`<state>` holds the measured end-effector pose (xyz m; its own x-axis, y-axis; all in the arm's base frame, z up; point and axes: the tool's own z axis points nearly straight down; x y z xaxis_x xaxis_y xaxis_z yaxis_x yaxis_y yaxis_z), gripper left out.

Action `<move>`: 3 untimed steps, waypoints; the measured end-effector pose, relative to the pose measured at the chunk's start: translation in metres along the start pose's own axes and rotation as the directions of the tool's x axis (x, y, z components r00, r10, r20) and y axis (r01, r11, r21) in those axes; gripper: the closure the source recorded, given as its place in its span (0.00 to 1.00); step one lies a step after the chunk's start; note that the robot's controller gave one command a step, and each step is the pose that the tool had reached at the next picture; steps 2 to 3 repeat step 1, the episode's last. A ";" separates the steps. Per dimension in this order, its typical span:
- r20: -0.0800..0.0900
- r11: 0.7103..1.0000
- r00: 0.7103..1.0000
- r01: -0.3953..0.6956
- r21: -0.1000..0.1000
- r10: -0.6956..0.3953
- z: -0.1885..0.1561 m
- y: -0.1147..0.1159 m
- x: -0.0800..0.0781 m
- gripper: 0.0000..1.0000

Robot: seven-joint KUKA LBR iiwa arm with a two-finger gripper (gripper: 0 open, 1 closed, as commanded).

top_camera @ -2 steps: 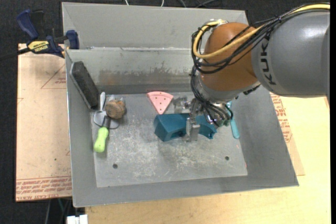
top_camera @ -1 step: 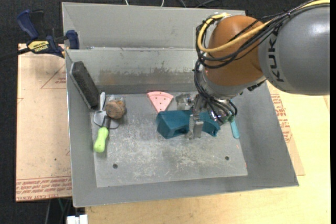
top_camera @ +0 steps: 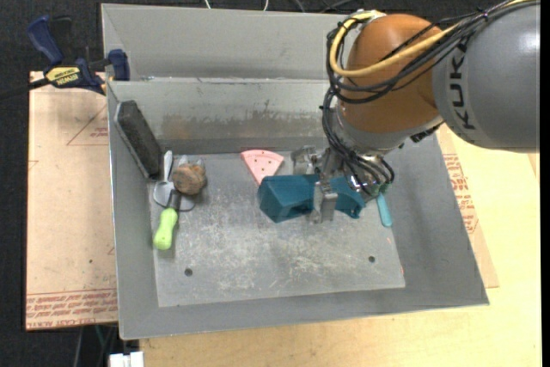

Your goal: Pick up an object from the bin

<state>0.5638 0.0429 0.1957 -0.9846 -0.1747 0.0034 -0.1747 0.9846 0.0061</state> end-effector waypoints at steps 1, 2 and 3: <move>0.001 1.000 1.000 -0.001 0.000 0.001 -0.008 0.000 0.000 1.00; 0.001 1.000 1.000 -0.001 0.000 0.001 -0.008 0.000 0.000 1.00; 0.001 1.000 1.000 -0.001 0.000 0.001 -0.008 0.000 0.000 1.00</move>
Offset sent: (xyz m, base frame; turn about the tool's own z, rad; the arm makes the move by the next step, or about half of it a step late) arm 0.0001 0.0002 0.0442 0.0006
